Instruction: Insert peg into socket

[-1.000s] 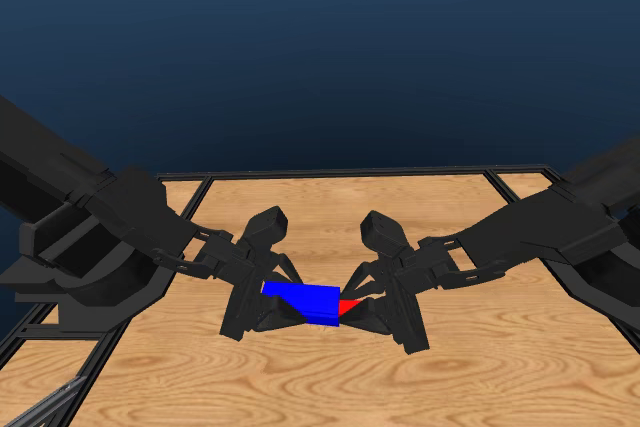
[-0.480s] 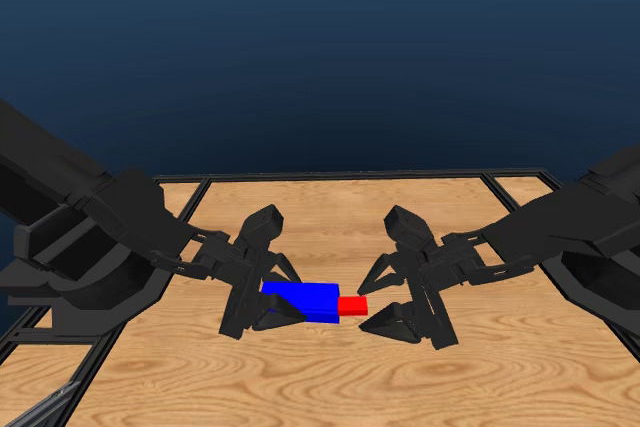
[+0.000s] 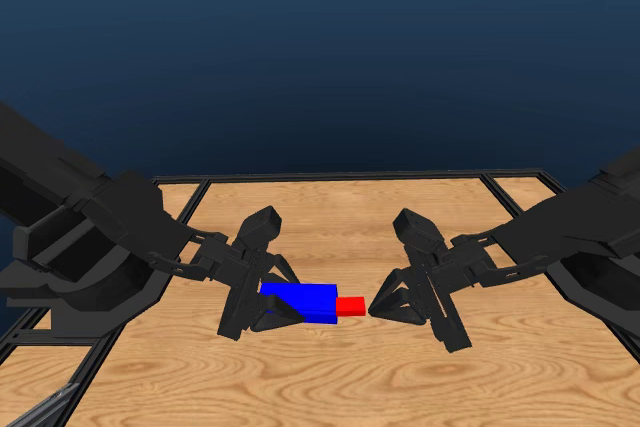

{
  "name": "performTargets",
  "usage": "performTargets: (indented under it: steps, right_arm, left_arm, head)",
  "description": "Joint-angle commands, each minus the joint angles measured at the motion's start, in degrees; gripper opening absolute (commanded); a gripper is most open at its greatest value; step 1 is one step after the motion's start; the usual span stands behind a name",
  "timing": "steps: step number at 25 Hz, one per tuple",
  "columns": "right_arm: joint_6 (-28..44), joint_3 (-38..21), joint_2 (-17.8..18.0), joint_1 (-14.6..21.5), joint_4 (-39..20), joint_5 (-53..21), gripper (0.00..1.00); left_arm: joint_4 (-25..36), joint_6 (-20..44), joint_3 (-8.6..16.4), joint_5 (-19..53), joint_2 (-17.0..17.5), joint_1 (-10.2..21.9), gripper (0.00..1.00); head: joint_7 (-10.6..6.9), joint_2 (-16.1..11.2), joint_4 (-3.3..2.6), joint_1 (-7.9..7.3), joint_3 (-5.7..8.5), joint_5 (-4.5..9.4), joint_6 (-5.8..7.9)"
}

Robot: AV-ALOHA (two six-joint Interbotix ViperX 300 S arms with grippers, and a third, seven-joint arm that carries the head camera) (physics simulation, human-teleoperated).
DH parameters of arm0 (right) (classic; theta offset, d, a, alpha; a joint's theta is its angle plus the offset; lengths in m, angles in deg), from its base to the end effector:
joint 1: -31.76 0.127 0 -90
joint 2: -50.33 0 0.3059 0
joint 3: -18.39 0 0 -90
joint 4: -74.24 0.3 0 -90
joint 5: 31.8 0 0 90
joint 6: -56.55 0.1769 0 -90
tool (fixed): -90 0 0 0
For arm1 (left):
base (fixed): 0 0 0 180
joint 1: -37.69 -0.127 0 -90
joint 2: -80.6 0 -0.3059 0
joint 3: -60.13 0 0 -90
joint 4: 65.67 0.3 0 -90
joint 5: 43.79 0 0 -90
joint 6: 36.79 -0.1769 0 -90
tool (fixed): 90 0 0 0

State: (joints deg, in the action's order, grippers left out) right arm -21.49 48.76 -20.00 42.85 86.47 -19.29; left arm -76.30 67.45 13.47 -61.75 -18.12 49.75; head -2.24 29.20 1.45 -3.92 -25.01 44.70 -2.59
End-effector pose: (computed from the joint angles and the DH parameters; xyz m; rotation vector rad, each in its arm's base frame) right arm 0.4287 0.0758 0.0768 0.3226 0.6738 0.0034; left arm 0.3508 -0.0647 0.0745 -0.3214 0.6722 -0.0069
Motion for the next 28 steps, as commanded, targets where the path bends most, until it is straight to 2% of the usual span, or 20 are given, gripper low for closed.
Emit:
performTargets:
  steps: [1, 9, 16, 22, 26, 28]
  right_arm:
    - [-0.6, -2.2, -0.4, 0.4, -0.2, 2.1, 0.00]
    - [-1.5, -5.9, 2.5, -0.1, -0.9, 2.2, 0.00]
    - [-2.4, -8.5, 3.3, -1.0, -1.8, 2.1, 0.00]
    - [-2.0, -8.4, 3.4, -1.2, -1.6, 2.4, 0.00]
    - [-1.7, -5.9, 3.1, -1.0, -0.4, 3.5, 0.00]
    - [-1.6, -4.4, 1.9, -0.4, 0.6, 6.3, 0.00]
  left_arm:
    - [-0.2, -0.3, 0.9, -1.9, 0.8, 0.1, 0.00]
    - [-0.2, 0.0, 0.6, -2.7, 0.4, 0.3, 0.00]
    - [-0.5, 0.0, 0.3, -3.5, 0.2, 0.5, 0.00]
    - [-0.6, 0.0, 0.4, -3.7, 0.2, 0.5, 0.00]
    - [-0.7, -0.1, 0.2, -3.6, 0.7, 0.5, 0.00]
    - [-0.7, -0.2, -0.1, -3.5, 0.5, 0.5, 0.00]
  head:
    - [0.13, 0.2, 0.03, 0.03, 1.09, -0.60, -0.03]
    - [0.28, 0.1, 0.07, -0.05, 1.11, -0.65, -0.06]
    - [0.40, -0.2, 0.09, -0.05, 1.23, -0.70, -0.17]
    - [0.38, -0.2, 0.09, -0.06, 1.22, -0.69, -0.16]
    - [0.42, -0.1, 0.11, -0.10, 1.28, -0.86, -0.19]
    - [0.40, 0.0, 0.10, -0.05, 1.25, -0.92, -0.22]
